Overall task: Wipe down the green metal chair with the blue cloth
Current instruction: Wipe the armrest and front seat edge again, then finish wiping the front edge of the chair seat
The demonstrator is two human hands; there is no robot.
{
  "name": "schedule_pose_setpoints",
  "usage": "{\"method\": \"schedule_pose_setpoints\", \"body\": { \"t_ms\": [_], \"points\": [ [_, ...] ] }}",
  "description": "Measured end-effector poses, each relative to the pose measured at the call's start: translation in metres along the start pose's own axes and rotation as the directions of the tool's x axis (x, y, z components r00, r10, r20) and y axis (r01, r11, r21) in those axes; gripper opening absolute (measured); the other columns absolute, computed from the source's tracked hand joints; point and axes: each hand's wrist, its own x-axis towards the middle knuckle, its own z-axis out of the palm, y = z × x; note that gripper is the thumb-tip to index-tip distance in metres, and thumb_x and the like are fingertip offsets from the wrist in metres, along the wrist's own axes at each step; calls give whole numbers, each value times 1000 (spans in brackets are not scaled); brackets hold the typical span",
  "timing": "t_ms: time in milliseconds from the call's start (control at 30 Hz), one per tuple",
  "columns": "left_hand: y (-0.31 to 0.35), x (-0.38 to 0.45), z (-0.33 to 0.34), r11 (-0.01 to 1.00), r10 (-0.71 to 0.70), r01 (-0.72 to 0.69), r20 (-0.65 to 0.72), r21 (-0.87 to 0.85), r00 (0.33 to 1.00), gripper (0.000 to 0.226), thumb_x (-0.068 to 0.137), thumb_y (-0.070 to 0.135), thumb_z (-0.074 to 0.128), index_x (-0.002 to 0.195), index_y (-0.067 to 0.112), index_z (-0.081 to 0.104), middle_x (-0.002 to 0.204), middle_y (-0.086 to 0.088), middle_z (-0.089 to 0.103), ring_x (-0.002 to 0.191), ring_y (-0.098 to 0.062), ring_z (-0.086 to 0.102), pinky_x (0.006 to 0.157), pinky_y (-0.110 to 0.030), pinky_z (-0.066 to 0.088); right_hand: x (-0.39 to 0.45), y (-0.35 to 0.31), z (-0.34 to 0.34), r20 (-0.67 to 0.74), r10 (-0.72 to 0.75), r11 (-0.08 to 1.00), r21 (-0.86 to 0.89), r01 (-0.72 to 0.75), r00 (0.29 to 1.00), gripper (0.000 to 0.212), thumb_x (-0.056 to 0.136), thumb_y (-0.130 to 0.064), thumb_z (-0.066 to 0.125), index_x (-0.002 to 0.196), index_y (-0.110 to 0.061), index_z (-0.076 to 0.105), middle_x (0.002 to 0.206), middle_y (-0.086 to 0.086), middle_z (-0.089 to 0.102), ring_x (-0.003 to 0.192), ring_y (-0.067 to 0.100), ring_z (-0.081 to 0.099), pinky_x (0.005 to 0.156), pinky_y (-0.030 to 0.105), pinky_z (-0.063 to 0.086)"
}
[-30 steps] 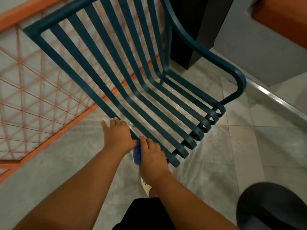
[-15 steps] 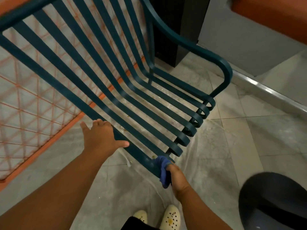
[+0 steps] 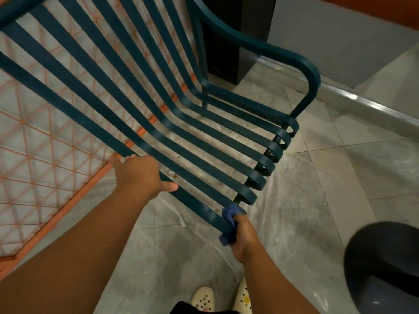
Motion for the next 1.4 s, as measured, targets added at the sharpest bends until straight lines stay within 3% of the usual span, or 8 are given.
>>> {"method": "schedule_pose_setpoints", "body": {
  "t_ms": [200,400,567,800,867,1067,1167,1400],
  "points": [
    [2,-5,-4,998,7,-11,75,65,997,58,67,79,55,76,22,54,129,-7,59,134,-32,39,112,-61,5,-32,8,20,-204,61,848,527,57,977,33,77,2,36,52,-17,45,65,3,31,50,13,26,53,27,30],
    [0,-14,4,993,-51,59,74,-106,996,102,69,77,58,146,17,30,157,-12,20,145,-34,17,113,-63,11,-100,-24,54,-105,-65,864,492,109,992,24,79,2,40,60,-12,41,55,4,27,47,14,20,49,29,28],
    [3,-61,7,915,9,-21,-33,-403,999,88,83,58,60,151,21,17,160,-8,6,146,-30,11,115,-55,16,-147,-58,60,115,-1,856,513,-58,993,27,88,-7,45,103,2,65,105,27,66,98,45,61,84,60,50],
    [-12,-139,-43,321,314,-51,55,-946,948,37,93,43,54,127,27,54,132,0,54,120,-22,52,95,-35,42,-229,-81,64,282,32,957,268,-111,959,51,84,-26,49,123,5,57,115,26,59,96,36,60,78,41,54],
    [-23,-156,-61,204,464,10,106,-979,879,27,96,38,53,119,26,59,122,0,62,111,-21,59,94,-38,46,-256,-84,68,345,-2,972,220,-79,939,58,83,-25,53,132,6,49,130,28,51,116,39,52,96,44,46],
    [-47,-191,-106,160,686,-45,79,-986,723,20,94,19,57,102,4,67,97,-13,70,86,-22,64,79,-33,53,-323,-93,74,500,-147,982,178,65,854,68,82,-30,60,136,7,43,140,26,42,125,35,44,111,42,31],
    [-45,-211,-120,131,667,-85,24,-988,745,12,95,13,54,96,6,64,84,-8,66,72,-13,60,60,-22,50,-344,-97,70,413,-208,978,97,184,887,56,84,-32,58,130,-1,54,134,22,52,126,37,47,112,46,32],
    [-18,-237,-132,166,569,-222,-91,-961,817,20,97,13,46,98,18,65,97,-9,69,91,-24,64,80,-37,53,-374,-112,54,122,-438,847,-276,455,891,16,92,-5,55,108,-7,56,114,25,63,108,41,60,90,47,48]
  ]
}}
